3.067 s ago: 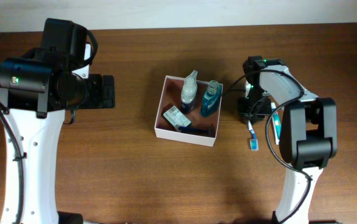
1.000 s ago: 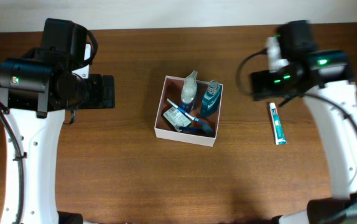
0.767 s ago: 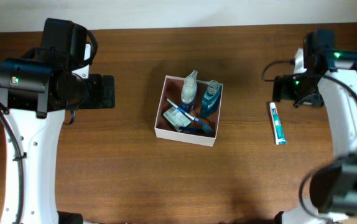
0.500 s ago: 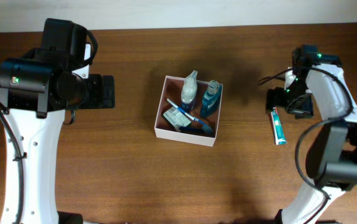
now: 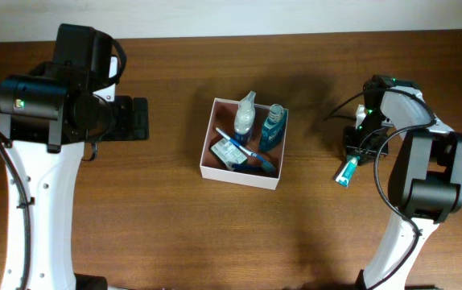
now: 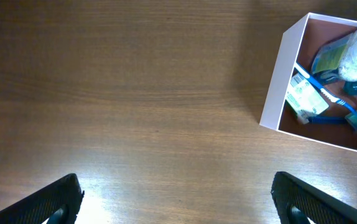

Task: Pack container
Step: 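Reach right gripper to the toothpaste tube and grasp it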

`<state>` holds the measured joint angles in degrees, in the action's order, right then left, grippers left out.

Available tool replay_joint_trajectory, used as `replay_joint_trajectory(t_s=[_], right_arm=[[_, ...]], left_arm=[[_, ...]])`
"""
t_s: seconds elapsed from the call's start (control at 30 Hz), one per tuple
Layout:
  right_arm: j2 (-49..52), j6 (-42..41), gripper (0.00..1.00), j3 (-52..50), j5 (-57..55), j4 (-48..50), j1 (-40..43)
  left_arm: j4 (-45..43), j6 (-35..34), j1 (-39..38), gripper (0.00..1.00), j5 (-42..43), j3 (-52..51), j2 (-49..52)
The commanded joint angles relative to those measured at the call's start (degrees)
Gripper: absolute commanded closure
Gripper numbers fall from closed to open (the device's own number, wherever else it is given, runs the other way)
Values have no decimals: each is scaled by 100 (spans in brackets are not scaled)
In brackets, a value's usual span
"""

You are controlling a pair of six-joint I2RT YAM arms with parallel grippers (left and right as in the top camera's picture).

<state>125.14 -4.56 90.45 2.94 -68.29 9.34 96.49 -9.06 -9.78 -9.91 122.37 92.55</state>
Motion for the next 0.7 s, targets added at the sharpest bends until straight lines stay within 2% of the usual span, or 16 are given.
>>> replay_joint_trajectory(t_s=[0.0, 0.2, 0.4, 0.43, 0.47, 0.5, 0.6, 0.67], right_arm=[[-33, -22, 75, -87, 116, -160, 4], [-855, -44, 80, 85, 170, -511, -107], [-2802, -42, 92, 400, 103, -627, -911], [-2990, -44, 86, 400, -48, -584, -1021], [-3187, -46, 71, 400, -232, -509, -1128], [-3206, -46, 45, 393, -256, -479, -1099], [-2907, -46, 32, 179, -249, -404, -802], [-2522, -44, 30, -9, -208, -282, -581]], left_arm=[[2, -33, 22, 1, -44, 48, -103], [2, -33, 22, 1, -46, 48, -103], [2, -33, 22, 1, -46, 48, -103], [2, -33, 20, 0, -46, 48, -103], [2, -33, 20, 1, -46, 48, -103], [2, -33, 20, 1, -46, 48, -103], [2, -33, 22, 1, -46, 48, -103], [2, -33, 22, 1, -46, 48, -103]])
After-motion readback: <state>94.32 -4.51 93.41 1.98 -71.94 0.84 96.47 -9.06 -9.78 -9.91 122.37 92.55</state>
